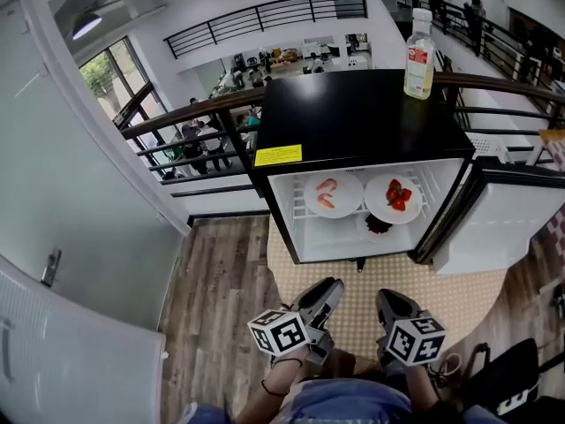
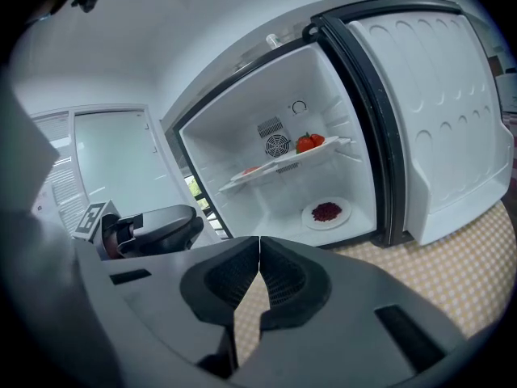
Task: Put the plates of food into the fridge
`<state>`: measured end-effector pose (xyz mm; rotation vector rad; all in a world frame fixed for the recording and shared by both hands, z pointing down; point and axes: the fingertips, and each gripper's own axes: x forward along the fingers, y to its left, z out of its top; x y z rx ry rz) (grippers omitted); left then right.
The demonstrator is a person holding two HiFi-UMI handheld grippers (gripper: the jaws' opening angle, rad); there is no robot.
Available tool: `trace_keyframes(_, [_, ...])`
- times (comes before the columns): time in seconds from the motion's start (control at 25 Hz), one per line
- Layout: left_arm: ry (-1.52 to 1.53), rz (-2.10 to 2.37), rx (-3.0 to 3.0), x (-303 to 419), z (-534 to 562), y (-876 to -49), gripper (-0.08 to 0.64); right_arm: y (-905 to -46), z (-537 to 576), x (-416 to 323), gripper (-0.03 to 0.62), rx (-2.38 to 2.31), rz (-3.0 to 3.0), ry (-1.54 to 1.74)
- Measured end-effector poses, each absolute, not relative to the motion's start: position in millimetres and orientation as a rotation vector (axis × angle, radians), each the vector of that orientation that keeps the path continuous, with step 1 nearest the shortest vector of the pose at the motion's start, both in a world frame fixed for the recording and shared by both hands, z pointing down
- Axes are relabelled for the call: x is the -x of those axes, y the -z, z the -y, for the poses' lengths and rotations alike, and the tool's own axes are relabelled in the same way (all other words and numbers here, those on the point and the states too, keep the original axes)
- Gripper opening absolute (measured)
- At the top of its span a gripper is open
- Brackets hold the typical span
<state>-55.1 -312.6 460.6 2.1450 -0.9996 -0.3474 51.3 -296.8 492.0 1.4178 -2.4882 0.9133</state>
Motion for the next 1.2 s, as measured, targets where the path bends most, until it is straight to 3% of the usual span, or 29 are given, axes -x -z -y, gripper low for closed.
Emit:
trace_keyframes(0.24, [0.158, 1.046, -2.272, 83.2, 273.1, -471.6, 0.126, -496.2, 268.1, -15.5, 0.018, -1.396, 2.487, -0.912])
trace_keyframes(1.2, [0.01, 0.898, -2.364, 146.1, 137.3, -503.9, 0.126, -533.1, 115.8, 67.7, 0.018, -1.481, 2.325, -1.003])
